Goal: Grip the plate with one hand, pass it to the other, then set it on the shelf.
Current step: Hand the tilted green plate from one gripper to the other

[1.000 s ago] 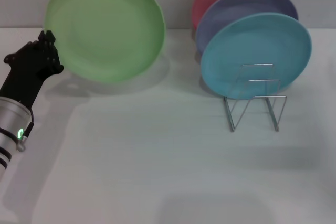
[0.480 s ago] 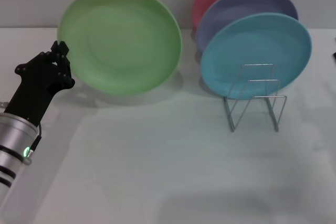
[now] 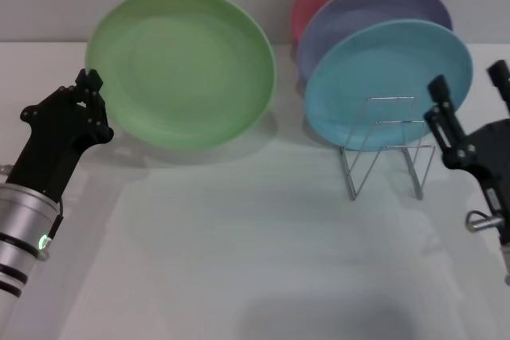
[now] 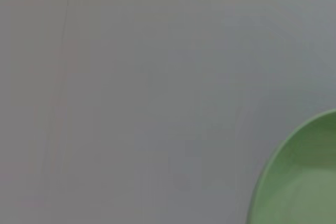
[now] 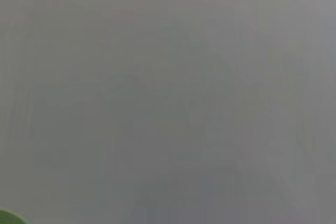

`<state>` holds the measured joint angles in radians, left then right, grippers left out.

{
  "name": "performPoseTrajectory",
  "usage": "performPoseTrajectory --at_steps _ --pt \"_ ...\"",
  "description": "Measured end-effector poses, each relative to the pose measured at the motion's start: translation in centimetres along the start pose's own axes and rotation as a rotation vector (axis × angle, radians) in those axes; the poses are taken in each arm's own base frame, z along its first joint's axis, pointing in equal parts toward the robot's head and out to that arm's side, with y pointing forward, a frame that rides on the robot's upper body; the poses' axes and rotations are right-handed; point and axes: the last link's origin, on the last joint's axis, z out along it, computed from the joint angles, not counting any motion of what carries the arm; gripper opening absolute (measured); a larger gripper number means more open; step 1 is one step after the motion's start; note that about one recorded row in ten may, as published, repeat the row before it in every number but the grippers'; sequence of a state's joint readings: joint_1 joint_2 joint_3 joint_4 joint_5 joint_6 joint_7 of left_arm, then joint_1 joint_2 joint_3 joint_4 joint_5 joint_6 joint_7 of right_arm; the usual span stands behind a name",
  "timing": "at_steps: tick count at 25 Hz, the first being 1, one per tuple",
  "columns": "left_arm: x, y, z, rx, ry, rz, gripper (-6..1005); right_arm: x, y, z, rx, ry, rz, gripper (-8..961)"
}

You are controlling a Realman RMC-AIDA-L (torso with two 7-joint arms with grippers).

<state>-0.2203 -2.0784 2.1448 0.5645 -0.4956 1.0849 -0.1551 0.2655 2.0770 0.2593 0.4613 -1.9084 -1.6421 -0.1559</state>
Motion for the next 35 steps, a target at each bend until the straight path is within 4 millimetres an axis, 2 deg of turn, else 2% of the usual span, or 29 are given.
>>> performPoseTrajectory --at_steps 8,11,21,28,35 --pt "-0.1 2.0 -0.9 0.058 0.018 0.087 67 1.1 1.3 1.9 -0.073 0.064 0.015 725" --pt "-0.1 2.4 -0.7 0.073 0.011 0.11 69 1.8 2.5 2.7 -0.116 0.108 0.034 725" --pt "-0.6 2.9 -1.2 0.098 -0.011 0.1 73 3.1 5.3 3.7 -0.208 0.218 0.077 725" --pt "-0.6 3.1 -1.9 0.114 -0.008 0.123 76 3.7 6.4 4.8 -0.247 0.268 0.084 725" --pt "-0.5 4.3 -2.2 0.146 -0.019 0.181 79 4.3 7.0 6.1 -0.272 0.315 0.08 725"
